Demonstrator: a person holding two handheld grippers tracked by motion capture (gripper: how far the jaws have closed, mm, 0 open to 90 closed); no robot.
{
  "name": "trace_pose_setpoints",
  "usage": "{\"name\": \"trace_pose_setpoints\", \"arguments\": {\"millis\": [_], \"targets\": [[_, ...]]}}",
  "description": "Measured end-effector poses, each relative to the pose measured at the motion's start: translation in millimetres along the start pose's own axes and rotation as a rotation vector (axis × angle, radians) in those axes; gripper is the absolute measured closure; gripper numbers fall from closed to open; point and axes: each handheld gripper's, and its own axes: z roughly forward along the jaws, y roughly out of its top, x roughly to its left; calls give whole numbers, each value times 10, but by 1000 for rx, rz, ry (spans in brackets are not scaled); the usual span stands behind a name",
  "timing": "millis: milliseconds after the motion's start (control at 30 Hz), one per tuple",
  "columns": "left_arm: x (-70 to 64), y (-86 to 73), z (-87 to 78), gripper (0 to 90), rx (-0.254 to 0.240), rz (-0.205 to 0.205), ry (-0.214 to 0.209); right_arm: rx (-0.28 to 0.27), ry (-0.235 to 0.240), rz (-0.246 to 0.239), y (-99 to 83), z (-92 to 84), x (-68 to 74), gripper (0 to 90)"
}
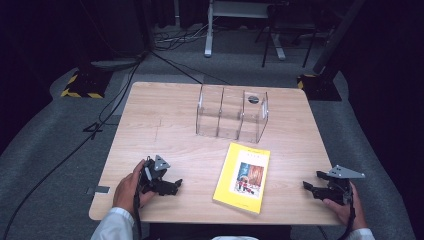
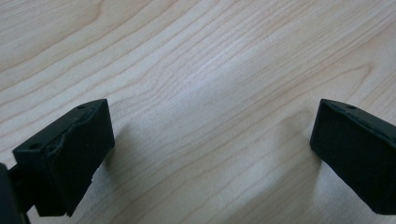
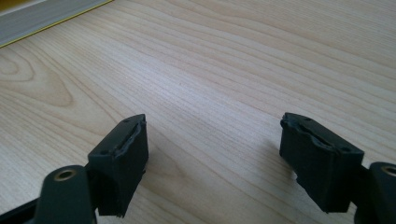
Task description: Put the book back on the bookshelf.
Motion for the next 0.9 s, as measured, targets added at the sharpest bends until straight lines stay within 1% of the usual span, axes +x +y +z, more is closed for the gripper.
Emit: {"name": "trace_pose_setpoints", "arguments": {"millis": [67, 100, 133, 167, 200, 233, 267, 300, 333, 400, 433, 467, 500, 533, 567, 600, 633, 667, 700, 733, 800, 833, 867, 900], "targets": [[-4, 4, 0, 5, -1, 25, 0, -1, 2, -1, -1, -1, 0, 240], [-16, -3, -4, 8, -1, 32, -11, -1, 4, -3, -2, -2, 0, 240], [-29, -11, -9, 8, -1, 30, -20, -1, 12, -12, -4, -4, 2, 240], [-44, -26, -24, 8, -2, 47, -23, 0, 19, -20, -4, -4, 7, 240], [-63, -37, -28, 8, -3, 45, -31, 0, 33, -29, -3, -4, 15, 240], [-73, -42, -36, 8, -1, 45, -27, -1, 40, -37, -1, -1, 18, 240], [-84, -46, -36, 8, -2, 35, -29, 3, 45, -44, 4, 1, 22, 240], [-91, -46, -40, 8, 3, 38, -29, 3, 52, -49, 8, 3, 27, 240], [-94, -46, -41, 8, -1, 52, -24, 7, 64, -59, 18, 10, 35, 240], [-121, -52, -41, 8, -1, 50, -42, 19, 79, -75, 46, 23, 55, 240], [-139, -54, -43, 8, -1, 60, -44, 26, 88, -85, 67, 35, 73, 242], [-156, -56, -45, 8, 1, 59, -50, 35, 99, -92, 98, 59, 102, 244], [-172, -58, -49, 7, 2, 71, -49, 39, 107, -105, 119, 77, 130, 244], [-202, -64, -54, 7, 5, 68, -58, 48, 126, -122, 150, 99, 182, 246], [-226, -75, -57, 3, 0, 88, -71, 69, 163, -163, 221, 145, 295, 254], [-258, -83, -67, 3, 3, 100, -84, 69, 163, -163, 221, 145, 295, 254], [-292, -92, -74, 3, 5, 112, -100, 82, 173, -191, 259, 166, 351, 253], [-321, -98, -78, 3, 6, 129, -113, 97, 178, -220, 299, 182, 408, 253], [-372, -100, -79, 3, 6, 146, -131, 127, 197, -278, 374, 215, 522, 252], [-372, -100, -79, 3, 6, 146, -131, 127, 197, -278, 374, 215, 522, 252], [-413, -95, -74, 2, 7, 160, -144, 159, 219, -326, 456, 262, 643, 248], [-428, -92, -70, 3, 7, 177, -156, 182, 238, -356, 518, 303, 732, 245], [-444, -88, -66, 3, 6, 188, -165, 182, 238, -356, 518, 303, 732, 245], [-458, -82, -58, 2, 5, 194, -174, 196, 251, -372, 551, 326, 780, 244]]}}
